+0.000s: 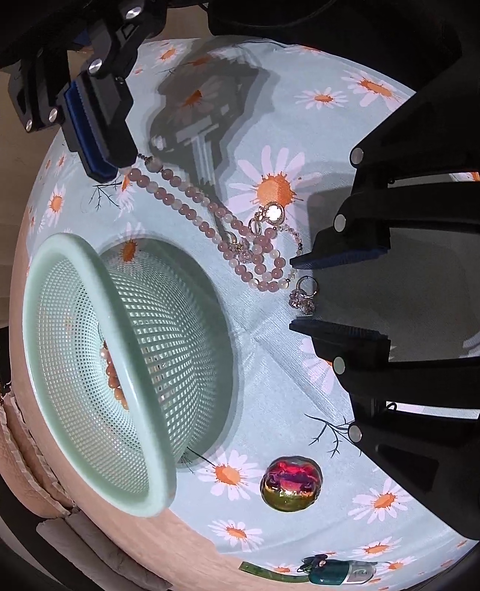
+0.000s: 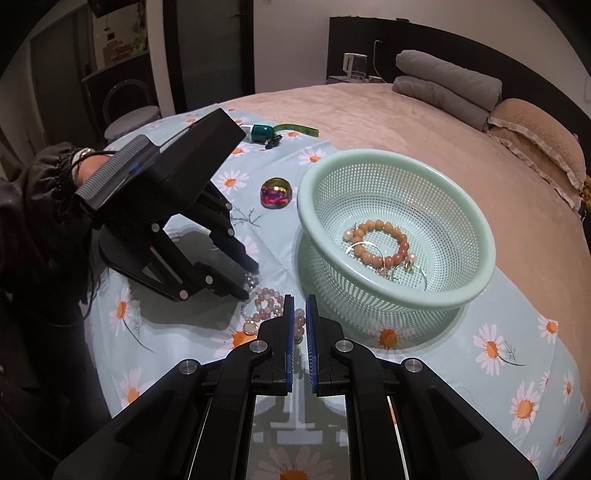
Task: Organize jewelry
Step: 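Lift the pink bead necklace with the right tool while the left tool grasps a silver charm, then carry the necklace and charm over the colander and open both tools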
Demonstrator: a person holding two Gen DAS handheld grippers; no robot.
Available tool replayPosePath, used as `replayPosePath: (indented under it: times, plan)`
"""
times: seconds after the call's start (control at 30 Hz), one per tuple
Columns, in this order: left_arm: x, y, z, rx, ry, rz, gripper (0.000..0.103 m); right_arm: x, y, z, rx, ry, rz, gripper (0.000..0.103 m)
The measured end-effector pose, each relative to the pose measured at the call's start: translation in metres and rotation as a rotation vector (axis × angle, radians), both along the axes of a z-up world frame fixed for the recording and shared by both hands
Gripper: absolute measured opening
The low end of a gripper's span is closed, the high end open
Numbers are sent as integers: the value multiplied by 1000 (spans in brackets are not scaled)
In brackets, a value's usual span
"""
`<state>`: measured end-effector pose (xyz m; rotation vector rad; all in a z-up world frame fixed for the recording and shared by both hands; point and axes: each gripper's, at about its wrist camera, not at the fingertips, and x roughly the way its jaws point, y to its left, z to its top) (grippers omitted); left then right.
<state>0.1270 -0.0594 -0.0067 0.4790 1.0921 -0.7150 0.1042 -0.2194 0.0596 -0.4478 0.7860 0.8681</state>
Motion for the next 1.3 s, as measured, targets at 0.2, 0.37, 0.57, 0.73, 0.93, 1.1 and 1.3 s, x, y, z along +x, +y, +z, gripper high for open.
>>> replayPosePath:
  times: [0.2, 0.37, 0.57, 0.73, 0.93, 1.1, 1.3]
  plan:
    - [3, 1, -2, -18, 32, -14, 11, -11, -1, 19, 31, -45, 20, 6]
    - [-3, 3, 6, -15, 15, -28, 11, -25, -10, 53, 118, -128, 27, 6]
    - [-8, 13, 29, -46, -30, -28, 11, -34, -25, 81, 178, -195, 1, 6]
    - [-7, 18, 47, -69, -64, -13, 11, -34, -39, 98, 191, -242, -56, 6]
    - [-9, 16, 73, -99, -105, -6, 11, -28, -50, 124, 245, -326, -122, 6]
    - [2, 0, 95, -113, -140, 4, 11, -19, -43, 136, 245, -349, -102, 6]
    - [23, -10, 115, -116, -174, -2, 11, 4, -34, 142, 227, -358, -102, 6]
